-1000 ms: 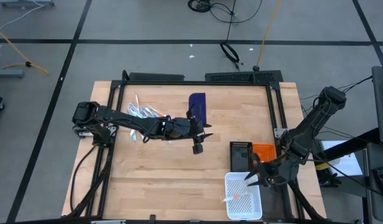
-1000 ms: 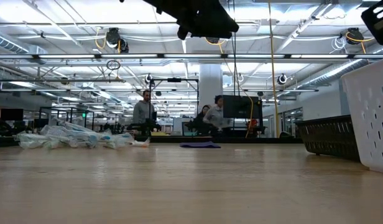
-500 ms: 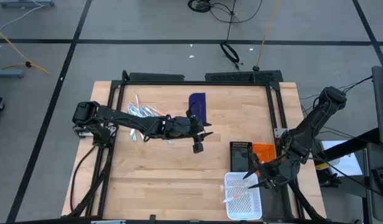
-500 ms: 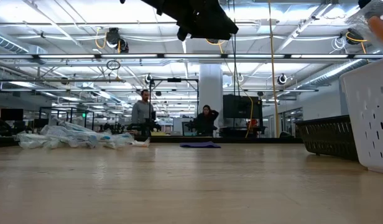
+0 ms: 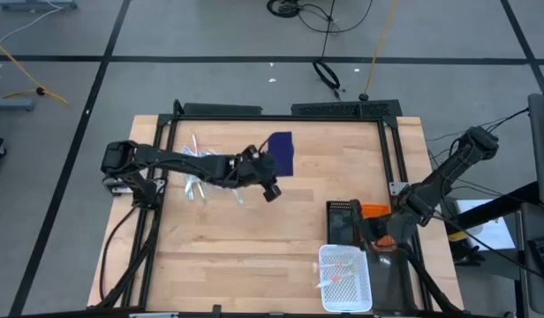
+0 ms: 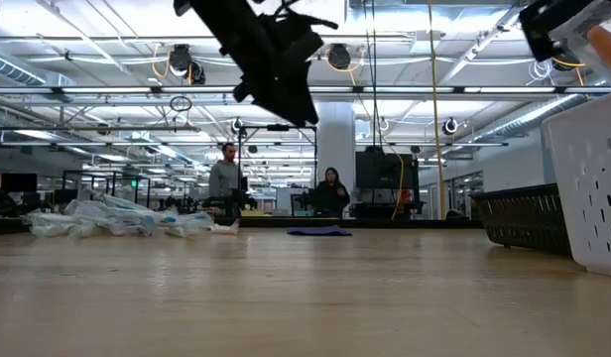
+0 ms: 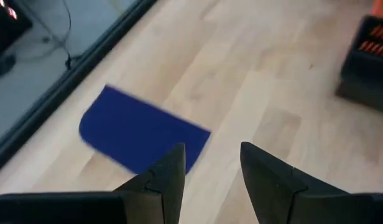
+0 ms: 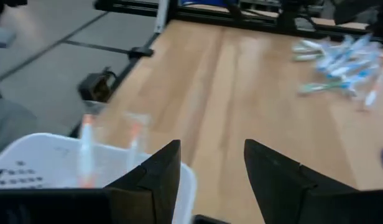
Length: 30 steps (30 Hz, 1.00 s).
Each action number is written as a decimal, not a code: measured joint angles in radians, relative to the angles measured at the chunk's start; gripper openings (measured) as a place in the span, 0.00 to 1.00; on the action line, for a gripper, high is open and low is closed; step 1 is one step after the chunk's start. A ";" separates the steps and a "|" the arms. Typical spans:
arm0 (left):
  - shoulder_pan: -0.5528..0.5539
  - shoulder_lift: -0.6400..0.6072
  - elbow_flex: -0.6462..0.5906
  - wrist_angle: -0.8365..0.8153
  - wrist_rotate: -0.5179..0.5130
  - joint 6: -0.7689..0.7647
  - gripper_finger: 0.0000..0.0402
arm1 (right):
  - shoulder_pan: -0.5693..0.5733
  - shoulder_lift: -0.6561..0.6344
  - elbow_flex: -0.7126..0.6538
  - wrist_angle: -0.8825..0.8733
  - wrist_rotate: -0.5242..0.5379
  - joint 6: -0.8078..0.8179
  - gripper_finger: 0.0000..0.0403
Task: Pick & Place Toothbrushes
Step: Put the blue toothbrush into the black basket
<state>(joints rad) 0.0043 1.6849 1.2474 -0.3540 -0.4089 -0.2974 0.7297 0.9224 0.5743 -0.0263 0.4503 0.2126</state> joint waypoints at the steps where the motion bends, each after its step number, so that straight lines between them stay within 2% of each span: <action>1: 0.007 -0.001 0.000 -0.029 0.010 -0.014 0.39 | -0.021 -0.004 0.000 -0.002 -0.007 -0.008 0.42; 9: 0.088 0.001 0.000 -0.291 0.094 -0.098 0.39 | -0.219 -0.009 0.000 -0.010 -0.014 -0.046 0.42; 15: 0.148 0.001 0.000 -0.464 0.094 -0.148 0.39 | -0.369 -0.009 0.000 -0.010 -0.141 -0.079 0.42; 20: 0.210 0.001 0.000 -0.546 0.100 -0.148 0.39 | -0.457 -0.009 0.000 -0.014 -0.152 -0.117 0.42; 24: 0.266 0.001 0.000 -0.623 0.190 -0.163 0.39 | -0.512 -0.008 0.000 -0.016 -0.216 -0.121 0.42; 27: 0.305 0.001 0.000 -0.678 0.268 -0.211 0.39 | -0.539 -0.008 0.000 -0.016 -0.220 -0.124 0.42; 30: 0.329 0.001 0.000 -0.726 0.286 -0.213 0.39 | -0.558 -0.008 0.000 -0.016 -0.220 -0.143 0.42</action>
<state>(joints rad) 0.3333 1.6855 1.2472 -1.0802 -0.1226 -0.5103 0.1720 0.9142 0.5739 -0.0423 0.2298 0.0693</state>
